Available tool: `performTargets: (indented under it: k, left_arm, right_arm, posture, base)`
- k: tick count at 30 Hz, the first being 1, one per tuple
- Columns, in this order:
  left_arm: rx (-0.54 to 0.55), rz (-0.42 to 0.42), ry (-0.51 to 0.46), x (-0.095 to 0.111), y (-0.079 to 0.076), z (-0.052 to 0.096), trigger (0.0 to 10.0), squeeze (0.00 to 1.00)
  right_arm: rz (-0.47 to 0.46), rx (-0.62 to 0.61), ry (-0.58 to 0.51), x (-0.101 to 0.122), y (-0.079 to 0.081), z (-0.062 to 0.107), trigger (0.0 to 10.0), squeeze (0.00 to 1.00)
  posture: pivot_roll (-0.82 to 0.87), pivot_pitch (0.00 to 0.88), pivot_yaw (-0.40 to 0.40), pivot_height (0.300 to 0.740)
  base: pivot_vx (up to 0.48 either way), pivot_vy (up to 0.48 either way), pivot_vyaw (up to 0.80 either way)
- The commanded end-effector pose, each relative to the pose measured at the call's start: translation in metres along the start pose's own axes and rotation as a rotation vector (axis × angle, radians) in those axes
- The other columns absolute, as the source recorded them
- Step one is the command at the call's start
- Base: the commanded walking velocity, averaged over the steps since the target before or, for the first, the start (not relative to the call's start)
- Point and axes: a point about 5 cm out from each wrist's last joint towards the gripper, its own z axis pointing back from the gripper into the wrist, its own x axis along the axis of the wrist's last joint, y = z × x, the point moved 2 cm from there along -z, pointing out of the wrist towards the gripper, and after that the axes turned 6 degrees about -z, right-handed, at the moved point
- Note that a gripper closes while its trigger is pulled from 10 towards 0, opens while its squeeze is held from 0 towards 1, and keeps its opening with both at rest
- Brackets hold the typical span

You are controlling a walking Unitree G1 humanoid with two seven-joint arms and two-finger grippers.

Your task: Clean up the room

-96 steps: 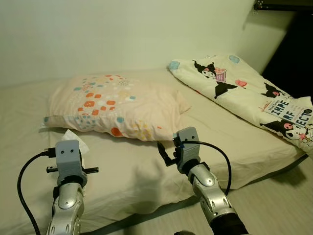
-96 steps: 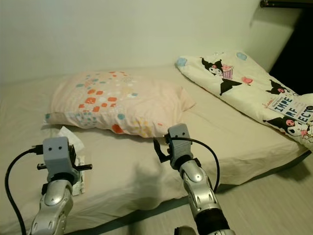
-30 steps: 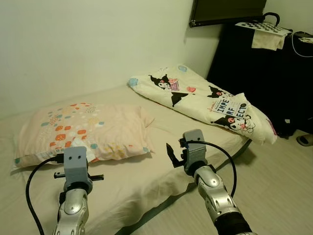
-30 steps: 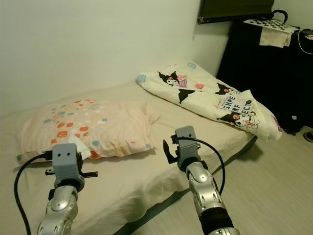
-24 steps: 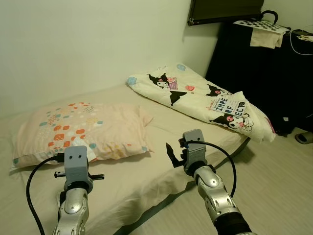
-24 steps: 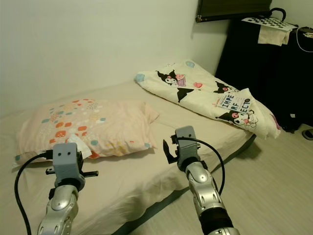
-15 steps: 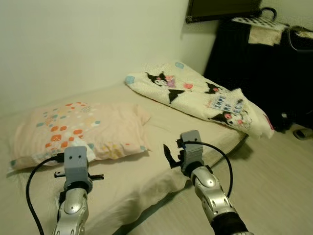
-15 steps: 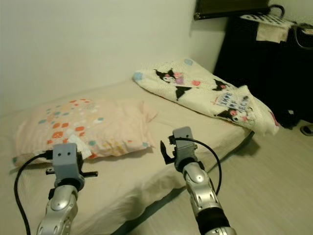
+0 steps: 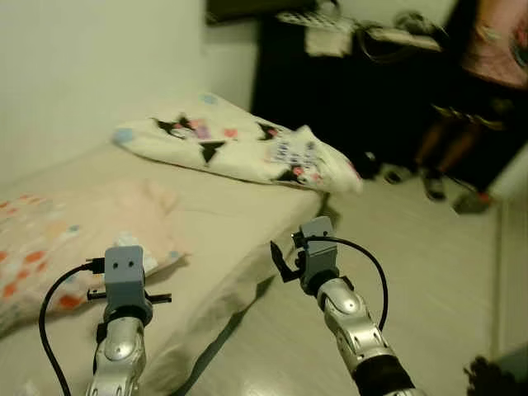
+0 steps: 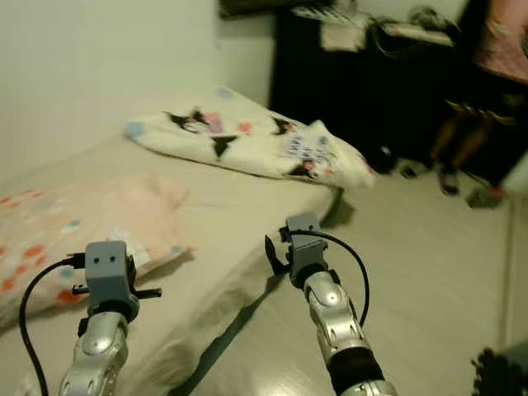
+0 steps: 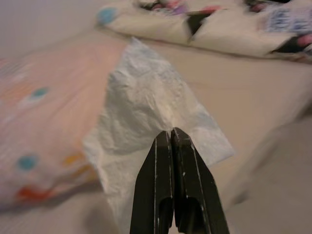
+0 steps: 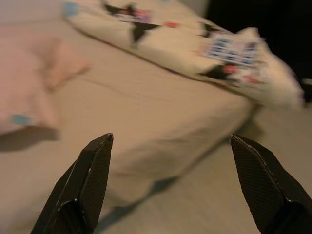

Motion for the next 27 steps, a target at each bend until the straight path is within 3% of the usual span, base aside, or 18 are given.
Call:
performTargets:
  k: [1, 17, 22, 27]
  left_arm:
    - [0.004, -0.017, 0.023, -0.007, 0.002, 0.004, 10.0, 0.0]
    - [-0.003, -0.015, 0.038, -0.012, -0.002, 0.007, 10.0, 0.0]
    - [-0.063, -0.036, 0.026, -0.011, -0.01, 0.009, 10.0, 0.0]
    - [-0.103, 0.02, -0.002, -0.005, -0.014, 0.011, 10.0, 0.0]
  right_arm:
    - [-0.007, 0.006, 0.002, 0.001, 0.001, -0.001, 10.0, 0.0]
    - [0.026, -0.004, 0.025, -0.001, -0.002, -0.002, 10.0, 0.0]
    - [0.004, -0.06, 0.003, -0.002, -0.012, 0.002, 10.0, 0.0]
    - [-0.037, -0.103, -0.039, -0.002, -0.019, 0.014, 10.0, 0.0]
  posture:
    - [-0.01, 0.087, -0.085, 0.74]
    - [-0.01, 0.078, -0.097, 0.74]
    - [-0.01, 0.072, -0.082, 0.74]
    - [-0.02, 0.063, -0.039, 0.74]
  base:
    - [0.0, 0.0, -0.8]
    - [0.0, 0.0, -0.8]
    - [0.0, 0.0, -0.8]
    - [0.0, 0.0, -0.8]
